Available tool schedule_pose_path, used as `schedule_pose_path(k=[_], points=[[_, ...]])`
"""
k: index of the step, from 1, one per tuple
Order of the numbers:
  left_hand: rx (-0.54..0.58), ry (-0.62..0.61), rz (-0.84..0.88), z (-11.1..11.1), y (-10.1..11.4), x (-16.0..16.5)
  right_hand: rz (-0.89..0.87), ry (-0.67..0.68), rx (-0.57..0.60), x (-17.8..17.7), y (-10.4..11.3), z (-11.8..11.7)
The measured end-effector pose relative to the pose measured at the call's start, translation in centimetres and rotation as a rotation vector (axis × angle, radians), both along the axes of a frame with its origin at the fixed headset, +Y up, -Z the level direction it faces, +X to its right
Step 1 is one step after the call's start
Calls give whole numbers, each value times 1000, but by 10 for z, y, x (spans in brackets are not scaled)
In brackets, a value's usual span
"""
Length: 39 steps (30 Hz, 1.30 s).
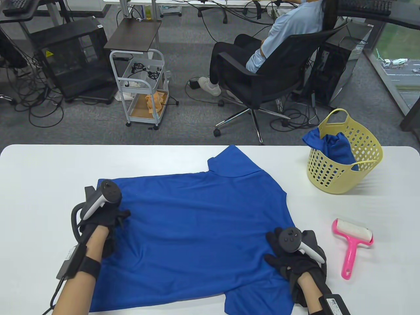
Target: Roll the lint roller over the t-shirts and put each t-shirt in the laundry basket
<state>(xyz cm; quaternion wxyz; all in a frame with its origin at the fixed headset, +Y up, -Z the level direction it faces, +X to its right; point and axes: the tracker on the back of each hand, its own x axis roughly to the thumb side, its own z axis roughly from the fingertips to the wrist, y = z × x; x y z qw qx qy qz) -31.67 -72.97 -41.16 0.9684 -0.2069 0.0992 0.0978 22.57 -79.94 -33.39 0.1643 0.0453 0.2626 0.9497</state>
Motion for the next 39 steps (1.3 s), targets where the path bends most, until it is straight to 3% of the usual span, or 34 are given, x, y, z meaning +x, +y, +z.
schedule_pose_path(k=[4, 7, 10, 13, 17, 20, 24, 27, 29, 32, 35, 37, 39], points=[[22, 63, -85, 31, -17, -5, -2, -1, 2, 0, 0, 0], [44, 171, -153, 40, -28, -18, -1, -1, 2, -1, -1, 0], [-28, 173, -104, 43, -44, -28, -3, -1, 1, 0, -1, 0], [-7, 238, -104, 47, -44, -37, -5, -3, 0, -1, -1, 0], [-64, 296, -282, 49, -39, -48, -1, -4, -6, -1, -1, 0], [-75, 318, -228, 46, -39, -46, 8, -7, -7, -2, -1, 0], [-63, 260, -265, 44, -34, -31, 23, -16, -5, -3, -1, 0], [7, 159, -100, 50, -29, -5, 38, -17, -4, -4, 0, 1], [-54, 71, -12, 56, -30, 15, 38, -20, 1, -4, 0, 1], [-185, 47, 51, 62, -40, 32, 29, -18, 11, -5, 3, 0], [-187, 55, 23, 60, -54, 33, -59, -50, 138, 6, 27, 1], [-171, 57, 40, 60, -57, 32, -95, -227, 346, 30, 57, 9], [-172, 60, 46, 60, -57, 31, -46, -426, 479, 56, 76, 19]])
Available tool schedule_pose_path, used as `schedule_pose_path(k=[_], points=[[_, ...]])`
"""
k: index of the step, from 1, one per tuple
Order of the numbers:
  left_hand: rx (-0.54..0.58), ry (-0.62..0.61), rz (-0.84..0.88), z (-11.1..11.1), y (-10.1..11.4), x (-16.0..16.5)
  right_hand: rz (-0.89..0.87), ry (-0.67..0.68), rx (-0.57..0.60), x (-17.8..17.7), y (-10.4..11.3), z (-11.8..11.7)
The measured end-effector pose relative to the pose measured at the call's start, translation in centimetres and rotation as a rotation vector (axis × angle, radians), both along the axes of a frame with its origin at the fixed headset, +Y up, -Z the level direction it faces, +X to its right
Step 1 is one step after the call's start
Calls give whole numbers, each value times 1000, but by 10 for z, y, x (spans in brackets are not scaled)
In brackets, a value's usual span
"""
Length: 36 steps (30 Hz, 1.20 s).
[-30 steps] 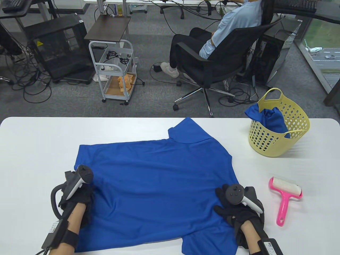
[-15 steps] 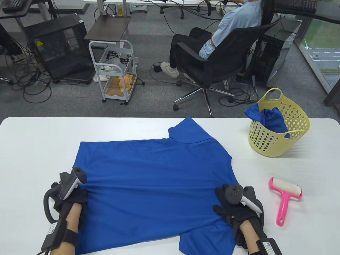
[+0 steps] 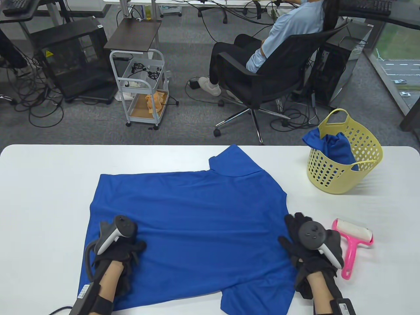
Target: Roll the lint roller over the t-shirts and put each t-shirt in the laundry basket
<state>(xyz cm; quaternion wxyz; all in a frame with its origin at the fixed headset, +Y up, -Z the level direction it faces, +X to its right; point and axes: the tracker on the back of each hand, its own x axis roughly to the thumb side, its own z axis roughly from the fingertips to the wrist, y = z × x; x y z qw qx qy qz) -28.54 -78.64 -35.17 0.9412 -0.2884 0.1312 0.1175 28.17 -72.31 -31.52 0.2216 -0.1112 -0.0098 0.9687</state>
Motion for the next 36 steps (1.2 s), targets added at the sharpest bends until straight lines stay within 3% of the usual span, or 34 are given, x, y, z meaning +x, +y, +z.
schedule_pose_path(k=[2, 4, 6, 8, 10, 13, 15, 16, 18, 21, 24, 26, 30, 32, 36], points=[[-5, -3, -3, 0, -1, 0, 10, -285, -28, 26, 6, 11], [1, -1, 1, 0, -2, 0, 125, -508, -242, 52, -3, 17], [2, -2, 0, 0, -2, 0, 168, -567, -410, 68, -18, 17], [-3, 5, 2, 0, -1, 0, 97, -586, -498, 79, -34, 15], [-8, 10, 7, -1, -1, 1, 89, -602, -520, 86, -45, 13], [-33, 8, 14, -5, -1, 0, 350, -603, -429, 88, -40, 8], [-31, 7, 24, -7, -2, -1, 294, -585, -346, 89, -34, 11], [-20, 8, 25, -9, -3, -1, 152, -510, -228, 87, -29, 11], [-19, 12, 29, -11, -4, -2, 56, -447, -118, 77, -17, 13], [-6, 6, 34, -9, -5, -4, 91, -216, 61, 51, 11, 13], [-9, 10, 48, -8, -5, -6, 52, -118, 161, 19, 43, 20], [-10, 10, 44, -8, -5, -5, 12, -40, 106, -4, 60, 22], [-11, 11, 47, -8, -5, -6, 81, 145, -151, -54, 80, 22], [-11, 10, 46, -8, -5, -7, 194, 181, -265, -79, 78, 22], [-12, 22, 49, -8, -5, -10, 277, 212, -379, -109, 60, 20]])
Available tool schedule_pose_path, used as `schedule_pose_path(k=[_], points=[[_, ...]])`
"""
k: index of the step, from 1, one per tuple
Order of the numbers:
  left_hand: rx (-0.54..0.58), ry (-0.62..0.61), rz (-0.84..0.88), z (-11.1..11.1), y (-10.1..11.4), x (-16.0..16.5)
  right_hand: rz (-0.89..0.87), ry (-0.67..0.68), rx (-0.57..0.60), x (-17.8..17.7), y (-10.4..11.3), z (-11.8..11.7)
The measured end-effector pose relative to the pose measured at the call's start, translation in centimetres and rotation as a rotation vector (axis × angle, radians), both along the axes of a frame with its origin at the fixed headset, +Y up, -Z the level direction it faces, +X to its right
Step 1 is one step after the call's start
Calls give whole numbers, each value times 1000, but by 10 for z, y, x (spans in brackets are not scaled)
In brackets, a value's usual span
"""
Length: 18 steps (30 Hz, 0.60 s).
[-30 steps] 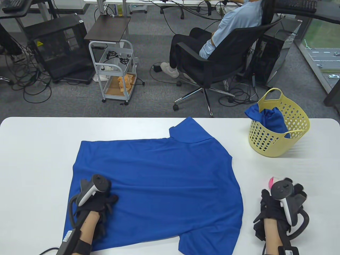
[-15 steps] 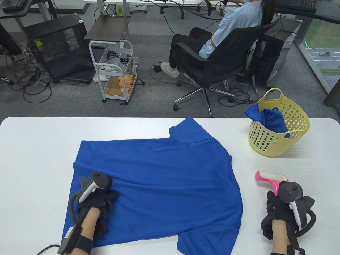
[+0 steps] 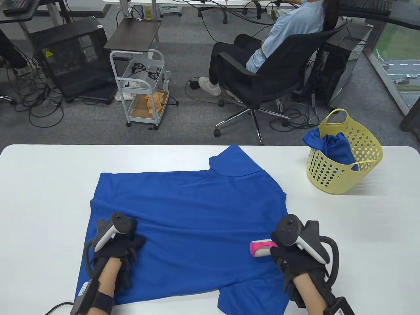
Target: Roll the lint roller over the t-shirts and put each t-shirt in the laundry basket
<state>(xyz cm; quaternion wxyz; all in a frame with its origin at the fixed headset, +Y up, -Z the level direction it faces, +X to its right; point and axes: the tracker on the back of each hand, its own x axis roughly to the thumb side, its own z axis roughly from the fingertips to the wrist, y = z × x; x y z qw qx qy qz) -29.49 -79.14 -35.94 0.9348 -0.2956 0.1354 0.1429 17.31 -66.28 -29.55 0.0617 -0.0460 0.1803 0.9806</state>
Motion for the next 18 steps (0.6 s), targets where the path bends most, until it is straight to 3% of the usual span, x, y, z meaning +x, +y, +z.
schedule_pose_path(k=[2, 5, 7, 15, 18], points=[[-15, 13, 7, 1, -1, -2, 19, 5, -45, -11, -15, -5], [-29, 16, 16, 1, -2, -2, 69, -24, 11, -21, -20, -16], [-27, 20, 15, 1, -2, -2, 81, -50, 29, -26, -21, -36], [-21, 16, 7, 2, -2, -2, 98, -169, 160, -35, -49, -158], [-22, 15, 7, 2, -3, -2, 12, -232, 143, -31, -65, -202]])
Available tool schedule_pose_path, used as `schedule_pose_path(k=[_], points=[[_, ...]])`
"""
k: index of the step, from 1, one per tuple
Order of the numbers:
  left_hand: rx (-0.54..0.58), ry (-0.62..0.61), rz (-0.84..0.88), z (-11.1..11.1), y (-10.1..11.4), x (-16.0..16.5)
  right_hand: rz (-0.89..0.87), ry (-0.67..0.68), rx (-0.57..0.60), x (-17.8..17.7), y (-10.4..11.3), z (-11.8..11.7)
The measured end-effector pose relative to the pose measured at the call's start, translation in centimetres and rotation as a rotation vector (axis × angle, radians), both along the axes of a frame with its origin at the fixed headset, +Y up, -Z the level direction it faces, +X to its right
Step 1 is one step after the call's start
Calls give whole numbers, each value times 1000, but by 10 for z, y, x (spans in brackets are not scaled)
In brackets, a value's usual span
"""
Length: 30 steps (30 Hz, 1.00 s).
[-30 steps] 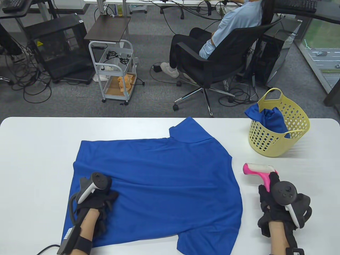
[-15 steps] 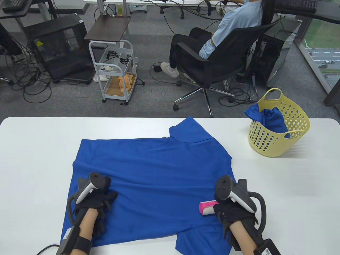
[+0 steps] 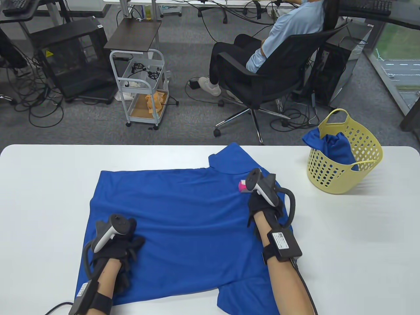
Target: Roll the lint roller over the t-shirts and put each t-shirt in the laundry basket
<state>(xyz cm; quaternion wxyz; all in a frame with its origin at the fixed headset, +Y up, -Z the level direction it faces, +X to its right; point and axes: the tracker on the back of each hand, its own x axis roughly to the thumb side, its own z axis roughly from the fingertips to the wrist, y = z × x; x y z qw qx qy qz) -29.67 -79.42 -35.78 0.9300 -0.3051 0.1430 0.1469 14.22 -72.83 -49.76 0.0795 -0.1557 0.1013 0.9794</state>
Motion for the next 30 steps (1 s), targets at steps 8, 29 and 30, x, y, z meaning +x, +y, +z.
schedule_pose_path(k=[8, 29, 30], points=[[-1, -8, 0, 1, -1, 0, -123, -22, 124, 8, -6, -28], [1, -19, 6, 1, -3, 1, 67, 308, -211, -59, 51, 132], [1, -20, 8, 1, -3, 0, 47, 277, -178, -60, 46, 113]])
